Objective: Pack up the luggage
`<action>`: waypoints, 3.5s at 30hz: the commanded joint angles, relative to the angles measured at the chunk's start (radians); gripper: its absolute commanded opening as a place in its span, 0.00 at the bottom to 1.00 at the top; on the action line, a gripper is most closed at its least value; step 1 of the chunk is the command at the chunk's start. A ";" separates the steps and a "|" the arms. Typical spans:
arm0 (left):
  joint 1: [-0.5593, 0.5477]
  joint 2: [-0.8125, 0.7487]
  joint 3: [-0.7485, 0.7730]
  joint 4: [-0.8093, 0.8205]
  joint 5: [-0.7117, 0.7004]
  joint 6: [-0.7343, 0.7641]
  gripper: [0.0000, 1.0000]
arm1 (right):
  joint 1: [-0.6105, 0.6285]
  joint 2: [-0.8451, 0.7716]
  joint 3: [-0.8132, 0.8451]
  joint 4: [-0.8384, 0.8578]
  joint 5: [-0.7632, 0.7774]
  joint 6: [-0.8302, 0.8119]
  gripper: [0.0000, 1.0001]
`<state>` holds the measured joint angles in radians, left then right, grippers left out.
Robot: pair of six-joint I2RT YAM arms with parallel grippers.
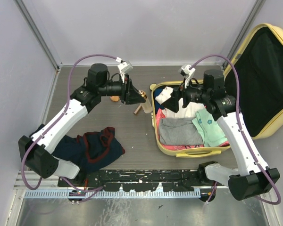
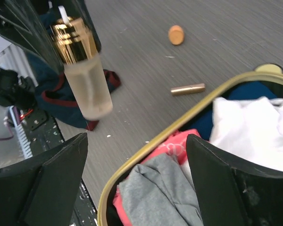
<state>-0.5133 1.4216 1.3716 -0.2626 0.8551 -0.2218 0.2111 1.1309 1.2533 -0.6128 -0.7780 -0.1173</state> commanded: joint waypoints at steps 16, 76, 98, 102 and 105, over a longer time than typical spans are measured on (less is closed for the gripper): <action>-0.123 -0.077 -0.110 0.288 -0.089 -0.440 0.00 | 0.246 0.053 0.038 0.065 -0.014 0.052 0.81; 0.162 0.166 0.035 -0.064 -0.247 0.024 0.85 | -0.505 0.510 0.283 -0.218 0.587 -0.508 0.18; 0.152 0.497 0.178 -0.242 -0.330 0.286 0.77 | -0.506 0.541 0.404 -0.265 0.456 -0.419 0.85; 0.115 0.536 0.194 -0.268 -0.373 0.324 0.73 | -0.497 0.499 0.432 -0.286 0.400 -0.376 0.89; 0.081 0.556 0.209 -0.289 -0.426 0.355 0.70 | -0.480 0.466 0.437 -0.296 0.368 -0.339 0.90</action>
<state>-0.3897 1.9652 1.5322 -0.5129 0.4904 0.0662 -0.2867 1.6981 1.6352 -0.8909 -0.3252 -0.5236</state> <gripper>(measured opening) 0.714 0.893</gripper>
